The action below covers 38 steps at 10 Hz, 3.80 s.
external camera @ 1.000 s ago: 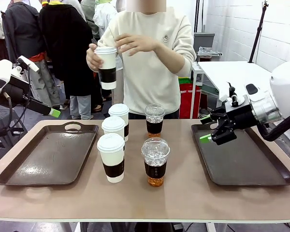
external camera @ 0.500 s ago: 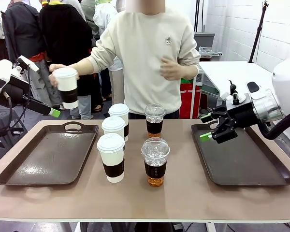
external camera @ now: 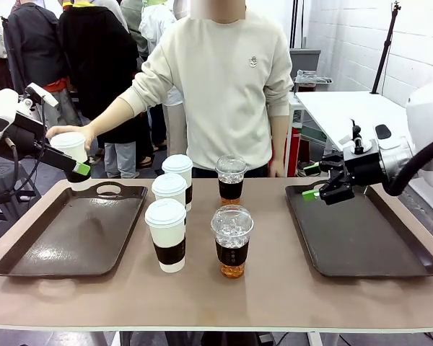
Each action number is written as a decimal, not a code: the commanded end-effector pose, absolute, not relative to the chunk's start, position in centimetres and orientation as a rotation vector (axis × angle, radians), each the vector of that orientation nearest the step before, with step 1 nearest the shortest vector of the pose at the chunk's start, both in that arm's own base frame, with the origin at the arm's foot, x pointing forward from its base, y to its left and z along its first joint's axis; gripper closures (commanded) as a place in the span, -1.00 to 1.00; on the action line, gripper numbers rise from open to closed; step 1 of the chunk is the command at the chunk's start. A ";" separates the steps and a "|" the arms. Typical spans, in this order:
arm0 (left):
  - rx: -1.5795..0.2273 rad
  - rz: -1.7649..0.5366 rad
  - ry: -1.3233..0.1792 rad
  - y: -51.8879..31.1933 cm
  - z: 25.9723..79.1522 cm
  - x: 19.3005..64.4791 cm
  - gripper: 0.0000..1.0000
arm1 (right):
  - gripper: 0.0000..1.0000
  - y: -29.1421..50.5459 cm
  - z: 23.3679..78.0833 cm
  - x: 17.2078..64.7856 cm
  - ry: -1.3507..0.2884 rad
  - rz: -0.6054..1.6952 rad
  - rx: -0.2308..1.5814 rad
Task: Distribute the coffee onto the tray.
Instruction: Pick up one iced Americano and place it on the right Handle tray.
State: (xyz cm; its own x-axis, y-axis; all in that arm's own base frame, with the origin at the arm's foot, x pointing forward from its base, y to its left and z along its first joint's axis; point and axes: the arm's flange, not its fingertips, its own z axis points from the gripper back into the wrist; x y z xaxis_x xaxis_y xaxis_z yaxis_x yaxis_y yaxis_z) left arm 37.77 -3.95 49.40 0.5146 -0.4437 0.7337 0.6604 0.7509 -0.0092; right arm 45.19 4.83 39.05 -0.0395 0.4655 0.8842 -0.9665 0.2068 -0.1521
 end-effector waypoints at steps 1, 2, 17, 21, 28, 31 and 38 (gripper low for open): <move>-0.312 -0.677 -0.781 -3.9 49.4 37.8 -1.00 | -1.00 6.4 37.5 49.9 -1.007 1.303 0.686; -0.312 -0.677 -0.781 -3.9 49.4 37.8 -1.00 | -1.00 6.7 37.6 51.2 -0.994 1.286 0.696; -0.312 -0.677 -0.781 -3.9 49.4 37.8 -1.00 | -1.00 7.5 32.5 60.1 -1.114 1.248 0.827; -0.312 -0.677 -0.781 -3.9 49.4 37.8 -1.00 | -1.00 9.7 31.4 63.2 -1.110 1.258 0.871; -0.312 -0.677 -0.781 -3.9 49.4 37.8 -1.00 | -1.00 9.8 31.1 63.2 -1.097 1.256 0.879; -0.312 -0.677 -0.781 -3.9 49.4 37.8 -1.00 | -1.00 10.5 30.3 63.8 -1.107 1.271 0.905; -0.312 -0.677 -0.781 -3.9 49.4 37.8 -1.00 | -1.00 14.1 29.0 65.3 -1.063 1.281 0.990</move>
State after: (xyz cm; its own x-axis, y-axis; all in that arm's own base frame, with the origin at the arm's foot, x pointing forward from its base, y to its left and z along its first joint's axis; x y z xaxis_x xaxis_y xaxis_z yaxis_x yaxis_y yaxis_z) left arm 37.73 -3.99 49.43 0.5137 -0.4445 0.7338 0.6612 0.7502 -0.0084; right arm 64.12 13.78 29.35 -0.0397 0.2529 0.9667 -0.9969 0.0551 -0.0553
